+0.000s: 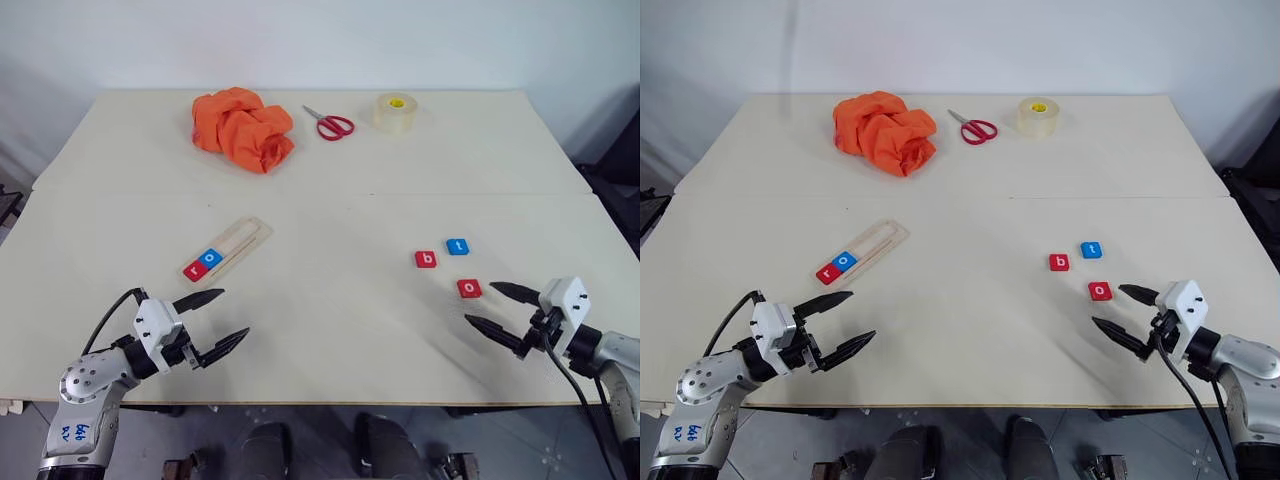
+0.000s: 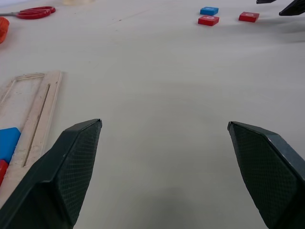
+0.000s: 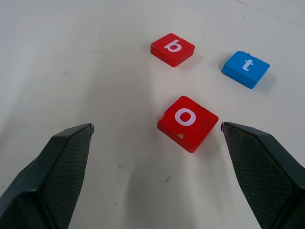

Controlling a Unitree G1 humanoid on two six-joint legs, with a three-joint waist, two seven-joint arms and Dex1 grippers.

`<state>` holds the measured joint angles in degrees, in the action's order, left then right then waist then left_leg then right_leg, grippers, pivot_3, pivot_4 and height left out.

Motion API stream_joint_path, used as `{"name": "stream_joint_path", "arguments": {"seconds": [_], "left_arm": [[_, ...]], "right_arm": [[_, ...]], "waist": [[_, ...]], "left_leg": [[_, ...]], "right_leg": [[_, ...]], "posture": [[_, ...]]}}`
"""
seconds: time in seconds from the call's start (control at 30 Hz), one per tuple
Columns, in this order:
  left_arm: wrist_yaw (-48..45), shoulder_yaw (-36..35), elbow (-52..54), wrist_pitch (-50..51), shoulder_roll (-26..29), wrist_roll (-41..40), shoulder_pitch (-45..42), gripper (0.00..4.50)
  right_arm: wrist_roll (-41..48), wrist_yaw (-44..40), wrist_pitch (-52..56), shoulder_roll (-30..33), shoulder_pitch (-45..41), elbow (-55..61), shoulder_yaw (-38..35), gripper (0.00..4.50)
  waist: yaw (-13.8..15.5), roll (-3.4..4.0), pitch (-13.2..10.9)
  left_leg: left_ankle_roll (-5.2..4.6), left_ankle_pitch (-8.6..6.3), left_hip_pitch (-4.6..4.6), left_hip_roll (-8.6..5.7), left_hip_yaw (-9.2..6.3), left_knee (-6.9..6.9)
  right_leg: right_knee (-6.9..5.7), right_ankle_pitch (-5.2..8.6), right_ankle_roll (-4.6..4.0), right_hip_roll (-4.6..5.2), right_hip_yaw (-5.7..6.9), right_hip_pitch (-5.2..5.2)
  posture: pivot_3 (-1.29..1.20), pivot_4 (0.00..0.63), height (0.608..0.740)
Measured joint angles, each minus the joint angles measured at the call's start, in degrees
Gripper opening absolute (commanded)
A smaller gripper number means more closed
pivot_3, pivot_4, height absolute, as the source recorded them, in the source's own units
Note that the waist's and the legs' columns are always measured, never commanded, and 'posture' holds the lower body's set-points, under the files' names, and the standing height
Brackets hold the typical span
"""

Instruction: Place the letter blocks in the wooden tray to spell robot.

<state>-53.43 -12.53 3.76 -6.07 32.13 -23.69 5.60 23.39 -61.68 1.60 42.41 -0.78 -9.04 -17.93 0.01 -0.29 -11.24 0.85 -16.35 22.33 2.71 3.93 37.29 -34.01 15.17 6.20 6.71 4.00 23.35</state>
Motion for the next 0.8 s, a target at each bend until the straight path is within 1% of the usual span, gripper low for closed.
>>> {"name": "stream_joint_path", "arguments": {"seconds": [0.13,0.33,0.43,0.57,0.63,0.73,0.8], "left_arm": [[2.5,-0.2,0.1,0.0,-0.5,0.3,-0.5,4.50],[6.6,-1.5,3.6,4.8,0.1,0.3,1.5,4.50],[8.0,-5.2,5.1,8.0,2.2,-0.2,4.5,4.50],[7.8,-13.2,5.3,12.0,5.7,-3.5,8.3,4.50],[7.8,-16.1,5.2,13.7,7.2,-4.1,9.3,4.50],[7.2,-18.6,3.9,14.7,7.9,-4.2,10.1,4.50],[6.9,-18.8,2.6,15.4,8.3,-4.3,8.4,4.50]], "right_arm": [[0.4,0.0,0.9,0.1,-0.1,0.9,-0.4,4.48],[0.7,0.1,2.4,0.1,-2.1,1.2,-0.4,4.48],[0.7,0.1,2.9,0.1,-4.1,1.4,0.1,4.48],[0.7,-0.1,3.6,0.1,-7.5,1.5,1.1,4.48],[0.7,-0.4,3.6,0.1,-8.3,1.5,1.8,4.48],[0.6,-1.5,3.6,0.0,-12.1,-0.8,3.6,4.48],[0.5,-2.0,3.4,-0.2,-14.8,-1.9,4.9,4.48]], "waist": [[0.0,0.00,0.0],[-0.2,-0.01,0.0],[-0.4,-0.01,0.0],[-0.2,-0.02,0.0],[-0.1,-0.02,0.0],[-0.1,-0.02,0.0],[-0.1,-0.02,0.0]], "left_leg": [[0.02,-0.01,-0.01,0.04,0.03,0.01],[0.04,-0.02,-0.04,0.07,0.19,0.02],[0.08,-0.04,-0.05,0.15,0.26,0.00],[0.08,-0.04,-0.04,0.16,0.28,0.02],[0.09,-0.05,-0.04,0.13,0.28,0.02],[0.08,-0.06,-0.03,0.09,0.32,0.04],[0.08,-0.06,-0.03,0.11,0.31,0.03]], "right_leg": [[-0.02,0.00,-0.02,-0.05,-0.05,0.02],[-0.07,-0.03,-0.03,-0.08,-0.23,0.10],[-0.11,-0.01,-0.05,-0.18,-0.30,0.20],[-0.14,0.01,-0.09,-0.17,-0.31,0.23],[-0.12,0.02,-0.11,-0.14,-0.31,0.23],[-0.10,-0.01,-0.15,-0.10,-0.33,0.23],[-0.11,-0.02,-0.17,-0.12,-0.32,0.24]], "posture": [[0.00,0.150,0.740],[0.00,0.150,0.740],[0.00,0.150,0.740],[0.00,0.150,0.740],[0.00,0.150,0.740],[0.00,0.150,0.740],[0.00,0.150,0.740]]}}
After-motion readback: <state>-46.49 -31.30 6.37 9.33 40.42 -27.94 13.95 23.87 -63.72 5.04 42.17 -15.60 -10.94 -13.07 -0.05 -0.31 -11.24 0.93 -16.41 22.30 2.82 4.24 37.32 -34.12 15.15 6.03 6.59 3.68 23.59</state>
